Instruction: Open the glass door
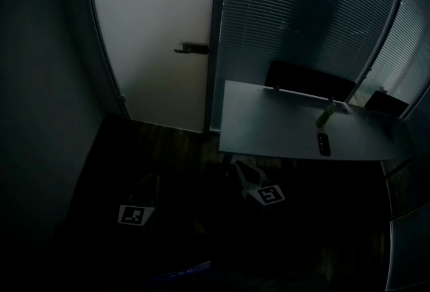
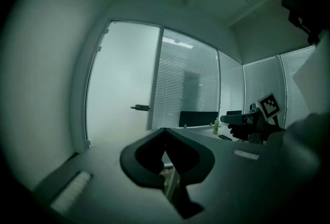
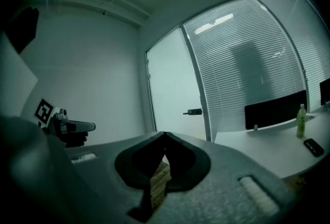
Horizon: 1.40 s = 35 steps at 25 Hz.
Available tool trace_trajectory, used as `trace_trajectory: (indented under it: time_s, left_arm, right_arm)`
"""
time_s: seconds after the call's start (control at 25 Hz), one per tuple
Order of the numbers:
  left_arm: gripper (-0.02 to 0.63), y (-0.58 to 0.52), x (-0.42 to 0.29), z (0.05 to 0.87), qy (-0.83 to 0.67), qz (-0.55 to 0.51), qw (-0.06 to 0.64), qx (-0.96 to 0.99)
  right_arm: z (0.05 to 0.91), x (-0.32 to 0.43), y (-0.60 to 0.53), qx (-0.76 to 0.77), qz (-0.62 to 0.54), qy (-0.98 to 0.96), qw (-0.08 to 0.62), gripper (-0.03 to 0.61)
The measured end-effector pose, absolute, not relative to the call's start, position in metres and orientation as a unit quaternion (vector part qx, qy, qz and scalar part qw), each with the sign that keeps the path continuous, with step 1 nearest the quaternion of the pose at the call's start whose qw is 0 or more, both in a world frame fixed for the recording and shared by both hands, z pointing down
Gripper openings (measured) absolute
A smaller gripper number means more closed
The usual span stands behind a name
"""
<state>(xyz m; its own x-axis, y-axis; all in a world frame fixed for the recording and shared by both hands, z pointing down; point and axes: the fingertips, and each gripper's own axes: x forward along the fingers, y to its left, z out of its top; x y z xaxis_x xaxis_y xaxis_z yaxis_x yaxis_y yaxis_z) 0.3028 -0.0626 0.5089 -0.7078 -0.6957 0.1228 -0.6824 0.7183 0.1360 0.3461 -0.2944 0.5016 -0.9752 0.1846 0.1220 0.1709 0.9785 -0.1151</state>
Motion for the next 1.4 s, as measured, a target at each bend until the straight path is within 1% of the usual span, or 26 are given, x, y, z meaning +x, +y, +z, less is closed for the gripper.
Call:
trace_trajectory:
  time_s: [0.32, 0.6, 1.08, 1.4]
  left_arm:
    - [0.003, -0.076, 0.214, 0.507, -0.927, -0.047, 0.088, 0.361]
    - [0.003, -0.084, 0.150, 0.499, -0.934, -0.044, 0.077, 0.345]
    - [0.003, -0.091, 0.071, 0.507, -0.929, -0.039, 0.086, 0.358]
    - [0.003, -0.097, -0.006, 0.506, -0.913, -0.031, 0.087, 0.397]
  right_arm:
    - [0.504, 0.249, -0.304, -0.108, 0.054, -0.990, 0.071, 0.002]
    - [0.499, 0.175, -0.309, -0.130, 0.057, -0.988, 0.066, 0.002]
    - [0.509, 0.102, -0.315, -0.119, 0.061, -0.988, 0.073, 0.003]
    - [0.510, 0.043, -0.314, -0.080, 0.062, -0.992, 0.073, 0.002]
